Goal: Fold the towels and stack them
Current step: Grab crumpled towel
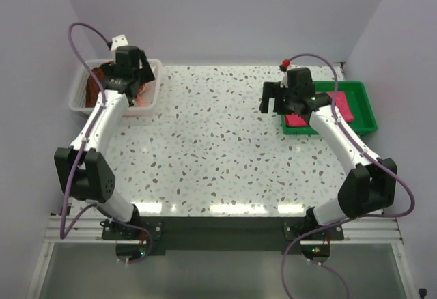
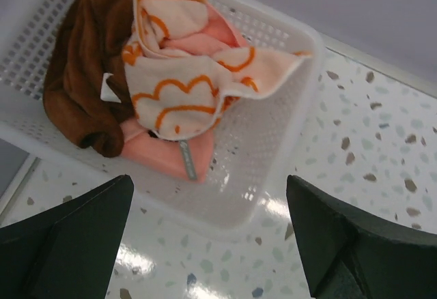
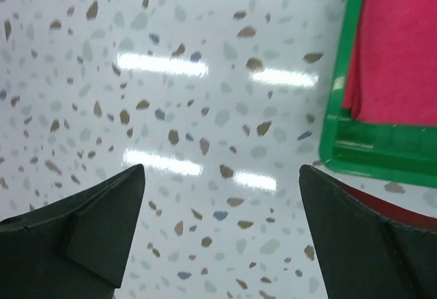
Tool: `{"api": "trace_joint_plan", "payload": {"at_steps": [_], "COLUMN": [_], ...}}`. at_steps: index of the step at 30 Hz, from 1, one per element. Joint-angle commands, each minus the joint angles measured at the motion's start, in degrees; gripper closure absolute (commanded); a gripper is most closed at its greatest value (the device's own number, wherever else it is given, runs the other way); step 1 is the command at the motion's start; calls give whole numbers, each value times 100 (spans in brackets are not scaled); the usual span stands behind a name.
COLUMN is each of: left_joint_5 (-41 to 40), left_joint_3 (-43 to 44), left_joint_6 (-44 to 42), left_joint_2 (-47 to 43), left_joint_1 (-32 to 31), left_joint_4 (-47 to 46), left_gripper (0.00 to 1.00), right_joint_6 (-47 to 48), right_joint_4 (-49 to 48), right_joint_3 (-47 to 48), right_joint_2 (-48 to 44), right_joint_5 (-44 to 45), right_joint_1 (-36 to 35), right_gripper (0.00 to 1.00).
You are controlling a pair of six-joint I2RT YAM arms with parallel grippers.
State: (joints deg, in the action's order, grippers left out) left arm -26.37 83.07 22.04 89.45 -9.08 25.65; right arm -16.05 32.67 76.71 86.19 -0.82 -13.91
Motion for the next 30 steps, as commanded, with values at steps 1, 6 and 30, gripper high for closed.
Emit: {"api": "trace_joint_plan", "payload": {"at_steps": [1, 6, 30], "left_joint_5": [87, 63, 492], "left_joint_3": [735, 1237, 1871], "left_joint_6": [432, 495, 556], "left_joint_2": [711, 1565, 3853], "left_joint_1": [862, 1671, 2525], "left_joint_4": [134, -95, -1325], "left_gripper": [0, 0, 76], "right_joint_6": [14, 41, 419], "right_joint_4": [-127, -524, -630], "right_joint_3": [-664, -1272, -1580], "right_joint_2": [-321, -797, -349], "right_joint_5": [-259, -972, -1913], "right_joint_1": [-348, -630, -833], "right_gripper": [2, 2, 2]}}
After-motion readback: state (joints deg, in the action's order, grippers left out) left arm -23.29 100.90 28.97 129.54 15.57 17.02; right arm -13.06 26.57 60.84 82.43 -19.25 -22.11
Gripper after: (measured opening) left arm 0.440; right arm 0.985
